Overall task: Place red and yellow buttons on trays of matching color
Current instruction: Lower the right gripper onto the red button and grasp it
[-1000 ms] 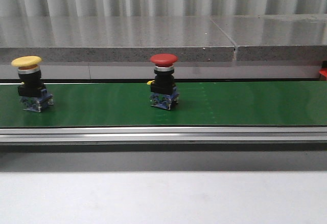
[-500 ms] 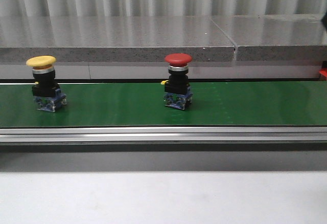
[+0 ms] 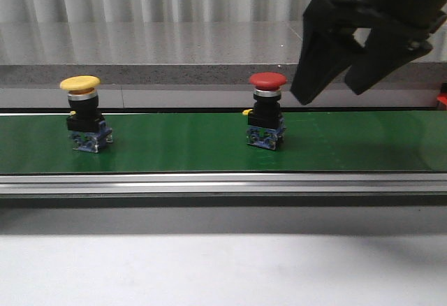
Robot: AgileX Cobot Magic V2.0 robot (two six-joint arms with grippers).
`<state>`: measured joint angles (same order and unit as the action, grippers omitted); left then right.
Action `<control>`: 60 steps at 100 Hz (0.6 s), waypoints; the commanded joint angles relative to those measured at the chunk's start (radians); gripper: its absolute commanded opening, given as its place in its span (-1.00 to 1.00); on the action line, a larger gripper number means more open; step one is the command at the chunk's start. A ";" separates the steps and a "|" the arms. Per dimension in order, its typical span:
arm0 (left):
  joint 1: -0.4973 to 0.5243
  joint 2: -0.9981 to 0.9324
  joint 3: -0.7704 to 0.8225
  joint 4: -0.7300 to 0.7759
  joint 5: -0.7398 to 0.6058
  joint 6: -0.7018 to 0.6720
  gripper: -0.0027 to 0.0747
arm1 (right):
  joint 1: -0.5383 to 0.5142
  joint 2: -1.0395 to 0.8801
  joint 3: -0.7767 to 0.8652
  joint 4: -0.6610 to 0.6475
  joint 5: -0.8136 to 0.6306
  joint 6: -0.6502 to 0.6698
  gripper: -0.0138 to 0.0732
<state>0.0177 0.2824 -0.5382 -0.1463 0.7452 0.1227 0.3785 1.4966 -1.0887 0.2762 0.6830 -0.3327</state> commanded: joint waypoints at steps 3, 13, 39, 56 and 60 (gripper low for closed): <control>-0.006 0.008 -0.027 -0.019 -0.072 -0.003 -0.99 | 0.025 0.010 -0.071 0.013 -0.022 -0.015 0.70; -0.006 0.008 -0.027 -0.019 -0.072 -0.003 -0.99 | 0.031 0.045 -0.104 0.010 -0.025 -0.015 0.70; -0.006 0.008 -0.027 -0.019 -0.072 -0.003 -0.99 | 0.031 0.132 -0.176 -0.005 -0.040 -0.016 0.40; -0.006 0.008 -0.027 -0.019 -0.072 -0.003 -0.99 | 0.031 0.152 -0.188 -0.005 -0.029 -0.016 -0.07; -0.006 0.008 -0.027 -0.019 -0.072 -0.003 -0.99 | 0.031 0.152 -0.190 -0.006 -0.028 -0.016 -0.18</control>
<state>0.0177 0.2824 -0.5382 -0.1463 0.7452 0.1227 0.4081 1.6905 -1.2420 0.2678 0.6793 -0.3403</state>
